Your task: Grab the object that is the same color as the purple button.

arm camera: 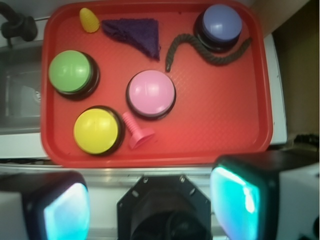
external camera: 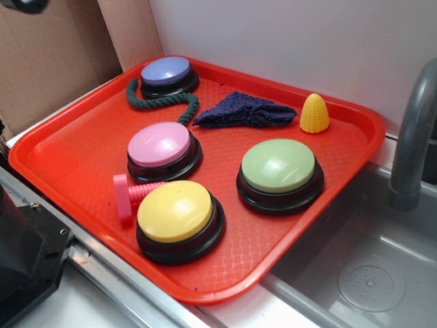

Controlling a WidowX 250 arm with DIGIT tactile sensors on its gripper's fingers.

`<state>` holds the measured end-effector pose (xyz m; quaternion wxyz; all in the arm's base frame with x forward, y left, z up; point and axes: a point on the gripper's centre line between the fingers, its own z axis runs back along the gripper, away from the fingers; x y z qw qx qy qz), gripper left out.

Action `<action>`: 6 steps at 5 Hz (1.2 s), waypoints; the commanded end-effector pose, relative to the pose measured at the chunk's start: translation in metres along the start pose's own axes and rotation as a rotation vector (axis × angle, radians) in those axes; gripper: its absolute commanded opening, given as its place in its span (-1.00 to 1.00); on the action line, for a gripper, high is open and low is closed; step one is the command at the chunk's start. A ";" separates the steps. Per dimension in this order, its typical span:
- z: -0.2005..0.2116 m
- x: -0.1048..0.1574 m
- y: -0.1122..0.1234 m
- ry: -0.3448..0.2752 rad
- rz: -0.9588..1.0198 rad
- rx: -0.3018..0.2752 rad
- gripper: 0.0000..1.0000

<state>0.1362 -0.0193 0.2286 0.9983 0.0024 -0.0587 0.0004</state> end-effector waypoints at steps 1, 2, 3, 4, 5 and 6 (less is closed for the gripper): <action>-0.041 0.054 -0.002 -0.144 -0.058 0.130 1.00; -0.062 0.085 0.000 -0.188 -0.126 0.205 1.00; -0.087 0.112 0.002 -0.189 -0.219 0.220 1.00; -0.121 0.146 0.005 -0.156 -0.302 0.195 1.00; -0.149 0.166 0.005 -0.128 -0.353 0.145 1.00; -0.172 0.178 0.004 -0.099 -0.354 0.096 1.00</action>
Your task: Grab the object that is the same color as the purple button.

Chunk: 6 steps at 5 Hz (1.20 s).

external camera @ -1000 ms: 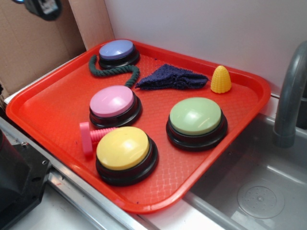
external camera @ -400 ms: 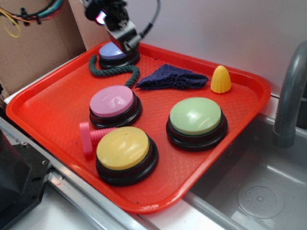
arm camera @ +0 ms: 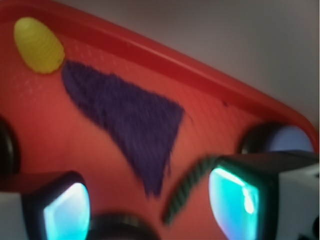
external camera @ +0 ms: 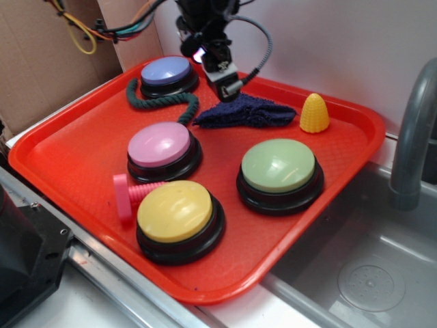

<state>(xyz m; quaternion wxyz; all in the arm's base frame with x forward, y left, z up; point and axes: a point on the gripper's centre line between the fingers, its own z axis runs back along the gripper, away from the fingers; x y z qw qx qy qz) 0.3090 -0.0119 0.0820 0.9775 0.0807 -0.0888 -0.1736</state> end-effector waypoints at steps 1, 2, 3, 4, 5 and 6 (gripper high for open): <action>-0.024 0.028 0.005 -0.039 -0.027 -0.062 1.00; -0.036 0.031 0.002 -0.039 -0.033 -0.093 1.00; -0.050 0.032 0.000 -0.031 -0.048 -0.114 1.00; -0.059 0.033 -0.003 -0.024 -0.057 -0.131 1.00; -0.059 0.031 0.000 -0.031 -0.023 -0.115 -1.00; -0.057 0.030 0.001 -0.026 -0.017 -0.110 -1.00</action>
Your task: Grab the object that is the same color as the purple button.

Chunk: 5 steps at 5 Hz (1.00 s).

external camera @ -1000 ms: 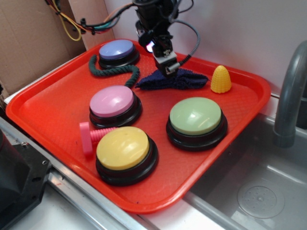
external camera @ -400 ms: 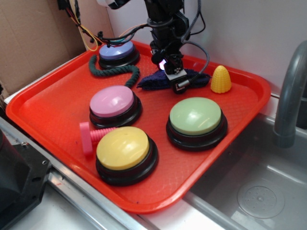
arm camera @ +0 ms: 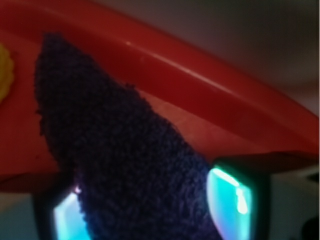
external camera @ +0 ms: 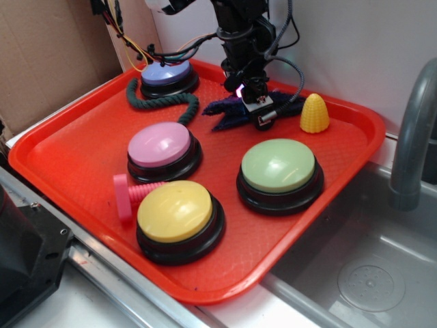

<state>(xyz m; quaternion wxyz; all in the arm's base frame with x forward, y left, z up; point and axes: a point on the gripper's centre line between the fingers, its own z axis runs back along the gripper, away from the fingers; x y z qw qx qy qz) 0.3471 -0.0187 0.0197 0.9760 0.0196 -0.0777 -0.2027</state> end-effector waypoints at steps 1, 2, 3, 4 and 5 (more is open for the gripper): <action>0.015 -0.002 0.006 -0.020 0.051 0.023 -1.00; 0.026 -0.007 0.006 -0.014 0.099 0.042 -1.00; 0.053 -0.018 0.006 0.004 0.238 0.064 -1.00; 0.089 -0.033 0.011 0.060 0.417 0.043 -1.00; 0.141 -0.057 0.010 0.093 0.533 0.064 -1.00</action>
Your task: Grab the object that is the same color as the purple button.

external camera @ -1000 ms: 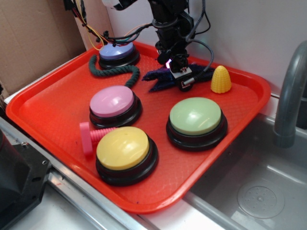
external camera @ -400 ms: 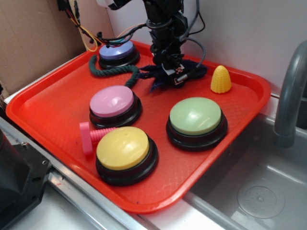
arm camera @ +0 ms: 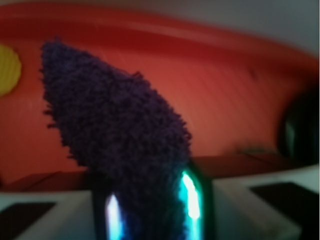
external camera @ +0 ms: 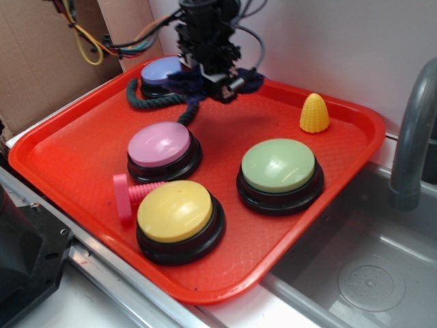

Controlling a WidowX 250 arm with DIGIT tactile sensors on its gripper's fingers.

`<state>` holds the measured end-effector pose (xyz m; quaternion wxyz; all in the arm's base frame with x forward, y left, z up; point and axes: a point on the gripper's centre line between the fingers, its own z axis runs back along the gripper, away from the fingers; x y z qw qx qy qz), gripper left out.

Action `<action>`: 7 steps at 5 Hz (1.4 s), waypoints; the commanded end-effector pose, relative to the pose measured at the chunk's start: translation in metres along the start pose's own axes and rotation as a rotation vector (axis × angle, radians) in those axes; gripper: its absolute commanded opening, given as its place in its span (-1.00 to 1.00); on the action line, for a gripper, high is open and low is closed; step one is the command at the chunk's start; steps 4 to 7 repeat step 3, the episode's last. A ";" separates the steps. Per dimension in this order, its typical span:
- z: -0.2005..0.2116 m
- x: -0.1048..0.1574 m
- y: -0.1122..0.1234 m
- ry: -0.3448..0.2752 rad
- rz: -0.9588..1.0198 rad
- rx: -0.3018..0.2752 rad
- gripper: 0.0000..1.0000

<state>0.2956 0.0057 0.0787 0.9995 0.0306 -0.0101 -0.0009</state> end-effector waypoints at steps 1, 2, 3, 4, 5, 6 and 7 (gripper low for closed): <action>0.104 -0.053 0.020 -0.097 0.259 0.061 -1.00; 0.111 -0.079 0.022 -0.115 0.381 0.046 -1.00; 0.105 -0.081 0.017 -0.017 0.441 0.052 -1.00; 0.105 -0.081 0.017 -0.017 0.441 0.052 -1.00; 0.105 -0.081 0.017 -0.017 0.441 0.052 -1.00; 0.105 -0.081 0.017 -0.017 0.441 0.052 -1.00; 0.105 -0.081 0.017 -0.017 0.441 0.052 -1.00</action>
